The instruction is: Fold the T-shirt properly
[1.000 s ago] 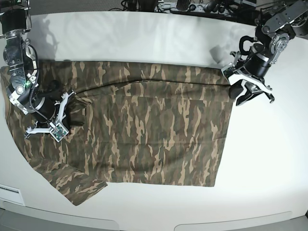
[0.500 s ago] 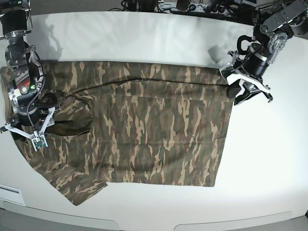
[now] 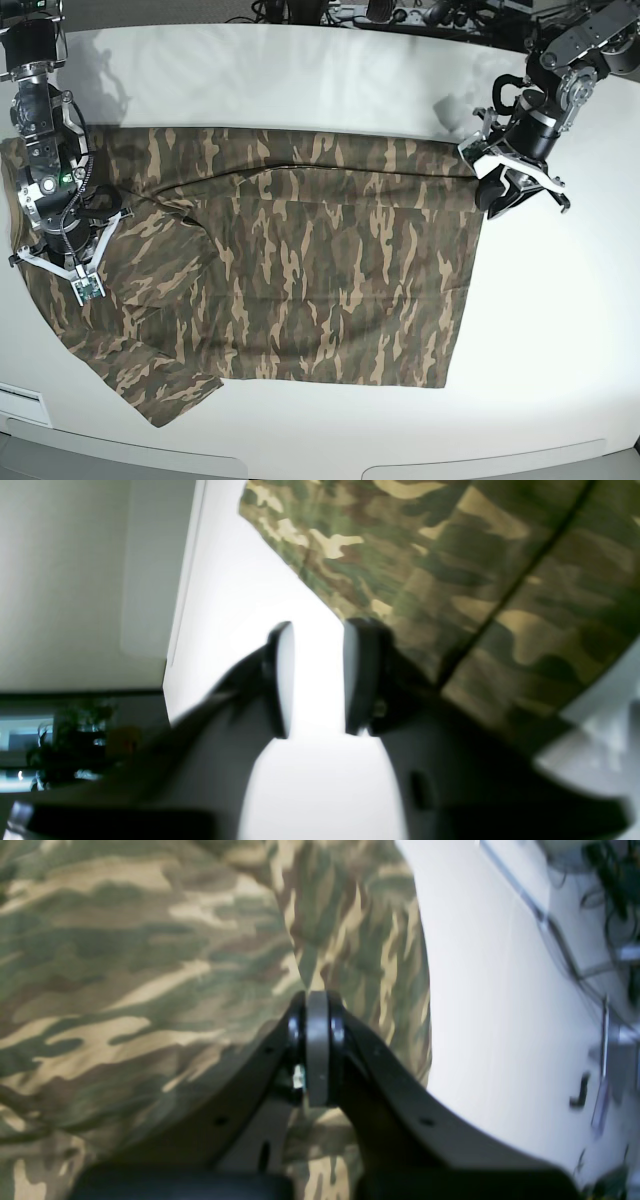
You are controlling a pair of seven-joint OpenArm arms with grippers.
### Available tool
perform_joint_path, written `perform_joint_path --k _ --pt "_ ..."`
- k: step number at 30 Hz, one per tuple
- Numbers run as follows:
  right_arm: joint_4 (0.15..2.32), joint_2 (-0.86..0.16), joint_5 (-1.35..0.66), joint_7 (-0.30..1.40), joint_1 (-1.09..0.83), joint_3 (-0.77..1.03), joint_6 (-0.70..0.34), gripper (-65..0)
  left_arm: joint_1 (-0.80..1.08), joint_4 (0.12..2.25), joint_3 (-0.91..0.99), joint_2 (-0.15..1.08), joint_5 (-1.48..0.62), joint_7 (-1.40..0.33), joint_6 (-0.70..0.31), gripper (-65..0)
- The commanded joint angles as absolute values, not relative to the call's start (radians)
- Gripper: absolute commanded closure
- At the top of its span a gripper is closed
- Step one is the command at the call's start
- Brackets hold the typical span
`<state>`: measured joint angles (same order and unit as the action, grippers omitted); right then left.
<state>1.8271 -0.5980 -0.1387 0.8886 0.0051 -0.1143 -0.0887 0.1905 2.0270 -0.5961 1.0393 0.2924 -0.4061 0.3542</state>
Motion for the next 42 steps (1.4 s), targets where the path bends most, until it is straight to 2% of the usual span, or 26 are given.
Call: perform_joint_path --k 1,7,14,19,25,27,32,35,38,42 --pt "1.844 -0.616 -0.155 0.880 0.024 -0.104 -0.085 0.0 0.183 2.041 -0.587 1.058 0.305 -0.381 0.401 0.0" --pt "1.872 -0.616 -0.284 0.910 -0.075 -0.054 -0.142 0.0 0.182 2.042 -0.587 1.059 0.305 -0.384 0.419 0.0" --pt "1.938 -0.616 -0.367 0.910 -0.240 0.157 -0.157 0.0 0.109 2.042 -0.587 1.058 0.253 -0.345 0.419 0.0" --pt "1.957 -0.616 -0.463 0.910 -0.326 0.289 -0.228 0.0 0.121 2.042 -0.587 1.058 0.262 -0.344 0.424 0.0" --pt "1.957 -0.614 -0.483 0.910 -0.355 0.315 -0.289 0.0 0.135 2.050 -0.589 1.058 0.339 -0.342 0.418 0.0" --pt "1.957 -0.612 -0.478 0.910 -0.355 0.315 -0.293 0.0 0.126 2.054 -0.589 1.058 0.329 -0.337 0.352 0.0" --pt "1.957 -0.612 -0.464 0.911 -0.355 0.315 -0.289 0.0 0.012 2.053 -0.589 1.058 0.065 -0.374 0.034 0.0" --pt "1.957 -0.612 -0.464 0.915 -0.355 0.315 -0.289 0.0 -0.067 2.053 -0.589 1.058 -0.058 -0.404 -0.107 0.0" --pt "1.950 -0.612 -0.455 0.921 -0.355 0.315 -0.290 0.0 -0.101 2.040 -0.589 1.058 -0.136 -0.421 -0.202 0.0" --pt "1.887 -0.612 -0.415 0.878 -0.351 0.315 -0.312 0.0 -0.100 1.980 -0.589 1.042 -0.155 -0.420 -0.268 0.0"
